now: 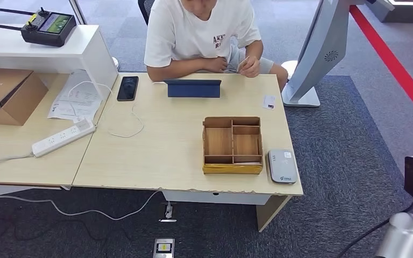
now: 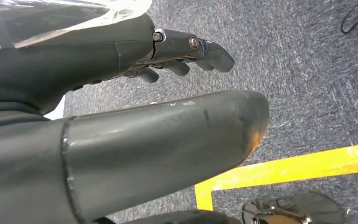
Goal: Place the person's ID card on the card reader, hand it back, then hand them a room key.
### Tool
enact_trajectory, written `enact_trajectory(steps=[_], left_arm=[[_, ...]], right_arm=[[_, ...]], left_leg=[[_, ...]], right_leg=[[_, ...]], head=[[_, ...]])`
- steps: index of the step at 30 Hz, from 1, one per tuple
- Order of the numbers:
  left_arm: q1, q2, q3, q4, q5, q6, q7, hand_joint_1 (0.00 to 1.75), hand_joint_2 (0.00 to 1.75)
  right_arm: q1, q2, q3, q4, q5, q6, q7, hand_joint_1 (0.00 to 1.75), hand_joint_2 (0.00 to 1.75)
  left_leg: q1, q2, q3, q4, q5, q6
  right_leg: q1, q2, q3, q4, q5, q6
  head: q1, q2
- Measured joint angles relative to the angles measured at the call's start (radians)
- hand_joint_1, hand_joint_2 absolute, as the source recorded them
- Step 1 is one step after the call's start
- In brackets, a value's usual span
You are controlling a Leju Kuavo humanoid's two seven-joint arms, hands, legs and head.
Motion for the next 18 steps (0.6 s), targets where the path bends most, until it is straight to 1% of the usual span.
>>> enact_trajectory(steps=[2, 4, 8, 11, 15, 18], left_arm=[[0.000, -0.004, 0.003, 0.000, 0.008, 0.001, 0.004, 0.00, 0.00], [-0.001, -0.007, 0.005, 0.000, 0.013, 0.002, 0.009, 0.00, 0.00], [-0.002, -0.016, 0.008, 0.000, 0.022, 0.005, 0.021, 0.00, 0.00], [-0.002, -0.021, 0.008, 0.000, 0.027, 0.010, 0.027, 0.00, 0.00], [-0.003, -0.024, 0.008, 0.000, 0.025, 0.011, 0.028, 0.00, 0.00], [-0.003, -0.025, 0.008, 0.000, 0.024, 0.008, 0.028, 0.00, 0.00]], right_arm=[[0.000, 0.008, -0.088, 0.080, 0.065, 0.000, 0.018, 0.00, 1.75], [0.003, 0.017, -0.162, 0.151, 0.128, 0.001, 0.054, 0.00, 1.75], [0.019, 0.032, -0.284, 0.269, 0.232, 0.002, 0.139, 0.00, 1.75], [0.040, 0.041, -0.364, 0.348, 0.287, 0.002, 0.203, 0.00, 1.75], [0.067, 0.048, -0.449, 0.437, 0.325, 0.001, 0.288, 0.00, 0.00], [0.085, 0.051, -0.494, 0.485, 0.327, 0.001, 0.330, 0.00, 0.00]], left_leg=[[0.000, 0.000, 0.000, 0.000, 0.000, 0.000], [0.000, 0.000, 0.000, 0.000, 0.000, 0.000], [0.000, 0.001, 0.000, 0.000, 0.000, 0.000], [0.000, 0.001, 0.000, -0.001, 0.000, 0.000], [0.000, 0.001, 0.000, -0.001, 0.000, 0.000], [0.000, 0.001, 0.000, -0.001, 0.000, 0.000]], right_leg=[[0.000, 0.000, 0.000, 0.000, 0.000, 0.000], [0.000, 0.000, 0.000, 0.000, 0.000, 0.000], [0.000, 0.001, 0.000, 0.000, 0.000, 0.000], [0.000, 0.001, 0.000, 0.000, 0.000, 0.000], [0.000, 0.001, 0.000, 0.000, 0.000, 0.000], [0.000, 0.001, 0.000, 0.000, 0.000, 0.000]], head=[[0.000, 0.000], [0.000, 0.000], [0.000, 0.000], [0.000, 0.000], [0.000, 0.000], [0.000, 0.000]])
